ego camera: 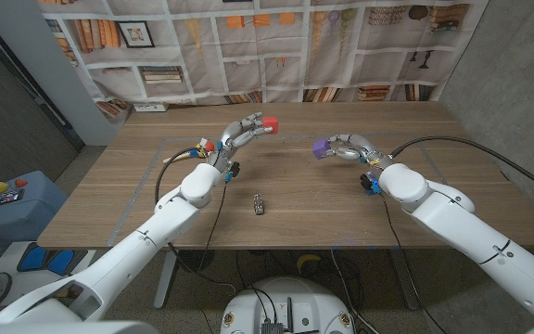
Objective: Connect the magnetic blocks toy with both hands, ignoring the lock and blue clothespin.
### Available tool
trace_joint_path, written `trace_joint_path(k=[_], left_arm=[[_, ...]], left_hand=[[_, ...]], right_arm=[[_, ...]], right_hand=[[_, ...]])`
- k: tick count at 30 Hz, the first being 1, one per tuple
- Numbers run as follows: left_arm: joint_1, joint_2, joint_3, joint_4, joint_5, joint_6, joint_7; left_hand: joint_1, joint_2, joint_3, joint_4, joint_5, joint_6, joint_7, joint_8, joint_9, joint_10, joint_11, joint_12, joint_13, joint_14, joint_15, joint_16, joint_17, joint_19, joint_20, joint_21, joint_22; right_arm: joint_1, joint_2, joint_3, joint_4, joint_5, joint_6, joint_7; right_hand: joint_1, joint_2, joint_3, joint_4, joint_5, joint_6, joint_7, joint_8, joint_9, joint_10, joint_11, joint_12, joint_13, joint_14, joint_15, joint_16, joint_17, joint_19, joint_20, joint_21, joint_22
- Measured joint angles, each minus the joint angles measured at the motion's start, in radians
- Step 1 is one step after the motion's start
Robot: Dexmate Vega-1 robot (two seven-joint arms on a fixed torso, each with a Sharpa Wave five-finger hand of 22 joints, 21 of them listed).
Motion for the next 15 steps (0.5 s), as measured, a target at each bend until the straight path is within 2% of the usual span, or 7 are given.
trace_joint_path(k=[10, 12, 14, 15], left_arm=[[-0.008, -0.015, 0.008, 0.021, -0.022, -0.036, -0.036], [-0.01, -0.018, 0.009, 0.025, -0.026, -0.041, -0.044], [-0.01, -0.018, 0.009, 0.025, -0.03, -0.045, -0.049], [-0.013, -0.021, 0.012, 0.03, -0.032, -0.048, -0.054]], left_hand=[[0.0, 0.0, -0.003, -0.002, 0.0, 0.0, 0.0, -0.003, 0.0, 0.0, 0.0, 0.0, 0.0, 0.0, 0.0, 0.0, 0.0, 0.0, 0.0, 0.0, 0.0], [0.016, 0.015, -0.003, -0.002, 0.0, 0.0, 0.0, -0.008, -0.001, 0.0, 0.0, 0.0, 0.0, 0.0, 0.0, 0.0, 0.0, 0.0, 0.0, 0.0, 0.0], [0.016, 0.015, -0.006, -0.003, 0.001, 0.0, 0.0, -0.008, -0.001, 0.0, 0.0, 0.0, 0.0, 0.0, 0.0, 0.0, 0.0, 0.0, 0.0, 0.0, 0.0], [0.016, 0.015, -0.006, -0.003, 0.003, 0.0, 0.0, -0.007, -0.001, 0.0, 0.0, 0.0, 0.0, 0.0, 0.0, 0.0, 0.0, 0.0, 0.0, 0.0, 0.0]], right_arm=[[-0.011, -0.003, 0.012, 0.046, 0.111, 0.115, -0.032], [-0.012, -0.003, 0.013, 0.056, 0.131, 0.14, -0.035], [-0.013, -0.002, 0.014, 0.063, 0.131, 0.14, -0.035], [-0.013, -0.001, 0.015, 0.069, 0.161, 0.177, -0.037]], right_hand=[[0.004, 0.004, -0.008, 0.0, 0.0, 0.0, 0.0, 0.0, -0.007, 0.004, 0.003, 0.0, -0.005, 0.0, 0.0, 0.0, 0.0, 0.0, 0.0, 0.0, 0.0], [0.006, 0.006, -0.008, 0.0, 0.0, 0.0, 0.0, 0.0, -0.007, 0.003, 0.003, 0.0, -0.005, 0.0, 0.0, 0.0, 0.0, 0.0, 0.0, 0.0, 0.0], [0.007, 0.007, -0.008, 0.0, 0.0, 0.0, 0.0, 0.0, -0.007, 0.005, 0.002, 0.0, -0.005, 0.0, 0.0, 0.0, 0.0, 0.0, 0.0, 0.0, 0.0], [0.007, 0.007, -0.008, 0.0, 0.0, 0.0, 0.0, 0.0, -0.007, 0.007, 0.0, 0.0, -0.005, 0.0, 0.0, 0.0, 0.0, 0.0, 0.0, 0.0, 0.0]])
